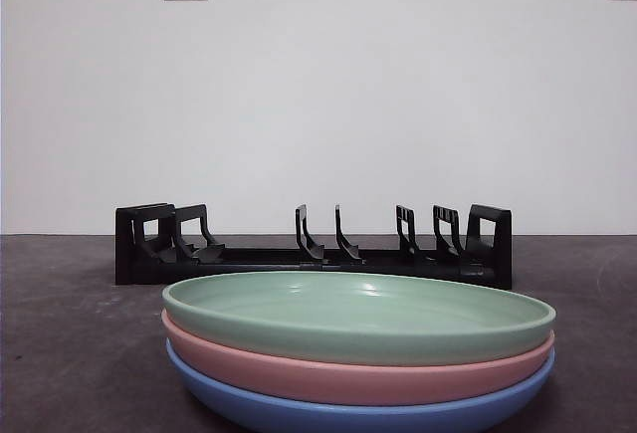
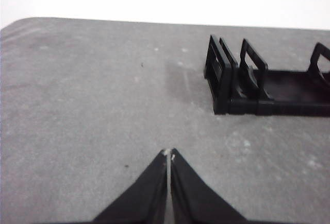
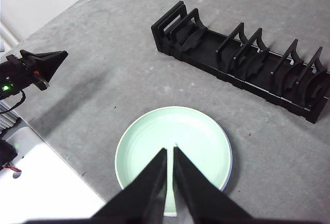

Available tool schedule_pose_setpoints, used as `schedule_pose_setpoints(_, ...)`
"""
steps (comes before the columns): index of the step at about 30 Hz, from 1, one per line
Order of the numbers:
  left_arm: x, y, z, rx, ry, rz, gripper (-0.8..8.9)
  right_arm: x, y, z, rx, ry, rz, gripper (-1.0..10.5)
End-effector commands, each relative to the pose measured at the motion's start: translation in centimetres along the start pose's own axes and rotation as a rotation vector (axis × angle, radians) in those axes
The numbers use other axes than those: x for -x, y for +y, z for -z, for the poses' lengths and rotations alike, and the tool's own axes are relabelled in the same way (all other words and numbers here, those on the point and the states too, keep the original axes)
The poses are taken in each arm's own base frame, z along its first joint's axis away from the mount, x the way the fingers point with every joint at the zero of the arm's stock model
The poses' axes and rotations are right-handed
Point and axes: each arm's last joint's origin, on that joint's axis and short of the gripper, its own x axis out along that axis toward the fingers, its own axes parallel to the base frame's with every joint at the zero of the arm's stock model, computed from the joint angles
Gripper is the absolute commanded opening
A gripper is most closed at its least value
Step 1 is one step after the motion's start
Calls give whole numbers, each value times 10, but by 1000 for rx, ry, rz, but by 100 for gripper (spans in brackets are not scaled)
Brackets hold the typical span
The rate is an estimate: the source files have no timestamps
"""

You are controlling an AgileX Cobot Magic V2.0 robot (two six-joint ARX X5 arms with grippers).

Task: Place the plate

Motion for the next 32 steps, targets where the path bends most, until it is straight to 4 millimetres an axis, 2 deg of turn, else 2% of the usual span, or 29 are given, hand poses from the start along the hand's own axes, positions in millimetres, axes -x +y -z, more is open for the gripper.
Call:
schedule_pose_setpoints(1, -3, 1, 7, 5, 3, -5, 9, 3, 2, -5, -8, -24, -19, 19)
schedule_pose_setpoints(23, -3, 1, 7, 5, 3, -4, 9, 0, 0, -5, -23, -56, 16, 19)
schedule_pose_setpoints(25, -3, 1, 7, 5, 3, -4, 9, -10, -5, -6, -4, -109, 72, 18)
schedule_pose_setpoints(28, -3, 1, 7, 5, 3, -4, 9, -36, -22, -4, 10, -248, 180, 18)
schedule_pose_setpoints(31, -3, 1, 7, 5, 3, -4, 9, -57, -50, 10, -65, -421, 288, 18)
schedule_pose_setpoints(32, -3, 1, 7, 5, 3, -4, 9, -63, -62, 22, -83, -467, 325, 18)
